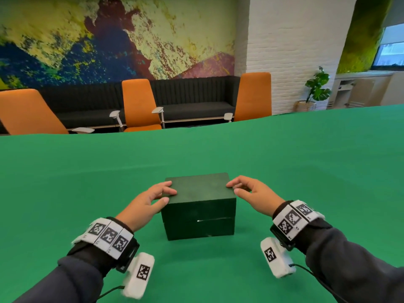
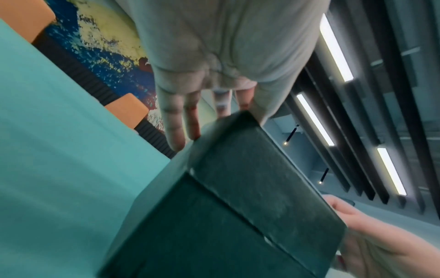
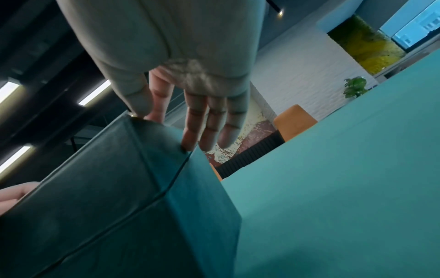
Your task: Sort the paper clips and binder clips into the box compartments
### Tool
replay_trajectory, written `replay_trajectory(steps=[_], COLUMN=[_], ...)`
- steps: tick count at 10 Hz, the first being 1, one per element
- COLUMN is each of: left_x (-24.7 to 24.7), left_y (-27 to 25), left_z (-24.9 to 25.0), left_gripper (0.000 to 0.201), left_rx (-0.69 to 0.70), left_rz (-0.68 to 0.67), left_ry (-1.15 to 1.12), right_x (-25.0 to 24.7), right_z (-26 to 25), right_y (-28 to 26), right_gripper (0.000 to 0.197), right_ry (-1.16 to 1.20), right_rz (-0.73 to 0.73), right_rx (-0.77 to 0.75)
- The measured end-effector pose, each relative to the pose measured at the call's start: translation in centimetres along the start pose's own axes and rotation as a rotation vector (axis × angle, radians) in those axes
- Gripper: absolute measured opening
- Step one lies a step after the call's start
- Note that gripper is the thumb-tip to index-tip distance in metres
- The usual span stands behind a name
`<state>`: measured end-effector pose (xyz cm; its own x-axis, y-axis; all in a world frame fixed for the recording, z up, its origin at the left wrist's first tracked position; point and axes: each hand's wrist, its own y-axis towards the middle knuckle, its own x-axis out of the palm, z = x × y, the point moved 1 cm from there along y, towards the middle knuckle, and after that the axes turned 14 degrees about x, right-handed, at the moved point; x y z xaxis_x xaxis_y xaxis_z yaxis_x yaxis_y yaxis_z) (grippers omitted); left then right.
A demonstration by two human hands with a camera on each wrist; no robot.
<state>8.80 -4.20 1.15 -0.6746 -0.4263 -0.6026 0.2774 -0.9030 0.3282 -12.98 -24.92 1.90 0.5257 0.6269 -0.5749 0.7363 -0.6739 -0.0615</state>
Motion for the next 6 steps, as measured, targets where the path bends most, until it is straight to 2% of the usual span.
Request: replay_trajectory(steps=[1, 4, 5, 6], left_x=[0.8, 2.0, 2.6, 2.9], left_y=[-0.4, -1.1, -2.5, -4.8], left_z=[0.4, 2.0, 3.0, 4.0], left_gripper=[0.037, 0.028, 0.034, 0.048], left_rx=[-0.039, -0.139, -0.182, -0.181], left_rz=[0.013, 0.162, 0.145, 0.187], left_ry=[-0.022, -0.121, -0.084, 0.012], right_x=[1.0, 2.3, 2.2, 1.1], right_z=[0.2, 1.1, 1.8, 2.6], right_y=[-1.1, -2.5, -4.1, -6.6], right_gripper=[0.019, 0.051, 0.068, 0.072], right_ry=[-0.023, -0.16, -0.126, -0.029], right_rz=[-0.035, 0.028, -0.035, -0.051], right_rx=[0.037, 0.046, 0.074, 0.119])
